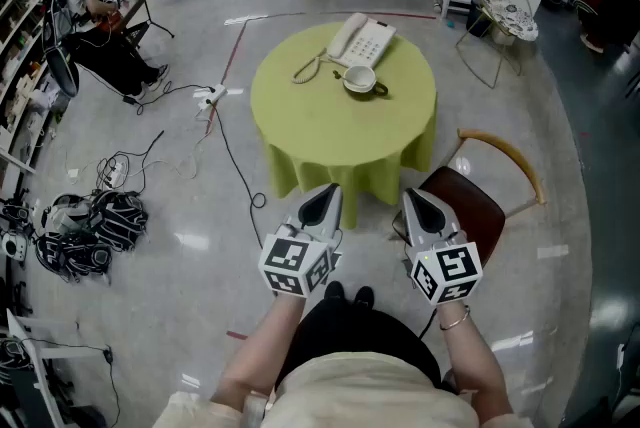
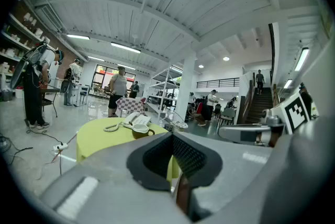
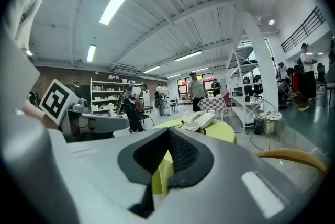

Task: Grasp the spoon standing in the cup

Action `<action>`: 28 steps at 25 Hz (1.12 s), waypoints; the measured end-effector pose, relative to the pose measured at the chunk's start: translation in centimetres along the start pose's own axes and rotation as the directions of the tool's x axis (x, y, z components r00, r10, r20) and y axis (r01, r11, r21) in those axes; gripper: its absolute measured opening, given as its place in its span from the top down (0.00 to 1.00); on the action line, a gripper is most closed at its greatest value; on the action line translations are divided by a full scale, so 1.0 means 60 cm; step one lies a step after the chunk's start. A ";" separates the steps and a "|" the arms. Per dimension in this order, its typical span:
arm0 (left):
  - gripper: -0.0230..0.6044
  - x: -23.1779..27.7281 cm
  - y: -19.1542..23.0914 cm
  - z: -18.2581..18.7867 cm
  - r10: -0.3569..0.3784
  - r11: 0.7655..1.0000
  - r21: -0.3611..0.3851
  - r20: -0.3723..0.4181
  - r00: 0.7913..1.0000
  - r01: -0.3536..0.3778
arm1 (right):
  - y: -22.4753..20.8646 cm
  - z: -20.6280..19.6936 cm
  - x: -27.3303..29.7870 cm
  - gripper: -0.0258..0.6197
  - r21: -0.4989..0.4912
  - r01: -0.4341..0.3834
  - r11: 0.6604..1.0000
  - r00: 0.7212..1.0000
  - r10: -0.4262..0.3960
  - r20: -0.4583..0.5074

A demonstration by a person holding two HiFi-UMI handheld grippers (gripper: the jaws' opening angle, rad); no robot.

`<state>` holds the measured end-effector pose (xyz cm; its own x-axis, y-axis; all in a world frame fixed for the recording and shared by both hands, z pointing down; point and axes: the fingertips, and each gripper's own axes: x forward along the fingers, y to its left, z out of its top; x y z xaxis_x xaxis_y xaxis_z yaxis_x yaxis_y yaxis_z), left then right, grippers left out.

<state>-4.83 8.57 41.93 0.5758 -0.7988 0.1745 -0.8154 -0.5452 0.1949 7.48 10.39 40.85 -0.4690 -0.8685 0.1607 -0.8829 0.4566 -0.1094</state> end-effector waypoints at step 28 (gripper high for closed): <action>0.96 0.040 0.012 0.005 0.030 1.000 0.002 -0.001 1.000 -0.030 | -0.032 -0.005 0.009 0.96 0.045 -0.011 0.999 1.000 0.011 0.004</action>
<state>-4.05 6.16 42.19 0.5508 -0.8147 0.1813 -0.8326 -0.5210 0.1880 8.93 9.08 41.43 -0.4786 -0.8641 0.1560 -0.8758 0.4570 -0.1552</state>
